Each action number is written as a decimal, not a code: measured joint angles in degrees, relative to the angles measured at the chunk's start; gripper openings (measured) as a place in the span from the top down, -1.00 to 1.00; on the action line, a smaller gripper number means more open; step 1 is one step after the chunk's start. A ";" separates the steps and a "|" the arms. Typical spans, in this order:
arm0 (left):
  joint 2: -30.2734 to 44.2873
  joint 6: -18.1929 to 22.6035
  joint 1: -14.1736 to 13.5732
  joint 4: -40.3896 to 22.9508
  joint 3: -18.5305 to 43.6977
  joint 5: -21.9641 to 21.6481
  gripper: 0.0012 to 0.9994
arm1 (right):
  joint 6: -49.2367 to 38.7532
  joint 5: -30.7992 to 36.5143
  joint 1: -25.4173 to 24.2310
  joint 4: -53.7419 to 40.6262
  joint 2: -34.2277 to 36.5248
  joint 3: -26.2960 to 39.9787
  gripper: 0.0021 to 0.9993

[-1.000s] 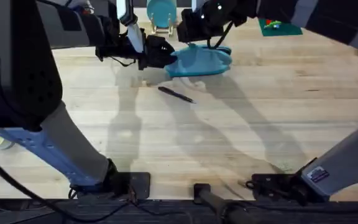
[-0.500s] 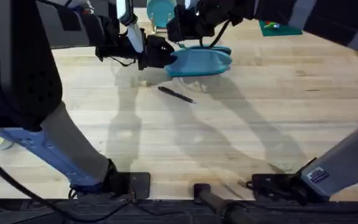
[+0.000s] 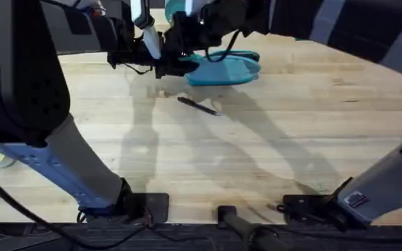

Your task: Unzip the bag, pick up the pens from the table one at a time and place them inside, then zip the bag closed.

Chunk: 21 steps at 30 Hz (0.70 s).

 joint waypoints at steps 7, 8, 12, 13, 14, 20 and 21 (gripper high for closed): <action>0.00 0.02 0.09 -0.09 0.00 0.15 0.92 | 0.08 -0.04 0.45 0.12 -0.02 0.02 0.94; 0.00 0.02 0.07 -0.07 0.00 0.15 0.92 | 0.04 -0.06 0.45 -0.06 -0.01 0.02 0.94; 0.00 0.16 -0.06 -0.02 -0.01 0.06 0.92 | -2.69 0.16 0.87 -5.19 -1.25 0.24 0.94; 0.00 0.16 -0.11 0.00 -0.02 0.00 0.92 | -5.16 3.12 1.63 -9.28 -4.27 0.24 0.94; 0.00 0.16 -0.11 -0.02 -0.02 0.00 0.92 | -6.16 4.42 1.84 -10.55 -5.72 0.24 0.94; 0.00 0.16 -0.15 -0.02 0.00 -0.02 0.92 | -11.41 11.38 1.91 -14.69 -15.45 0.24 0.08; 0.00 0.15 -0.15 -0.02 0.00 -0.02 0.92 | -12.03 12.67 1.91 -15.14 -17.01 0.26 -0.22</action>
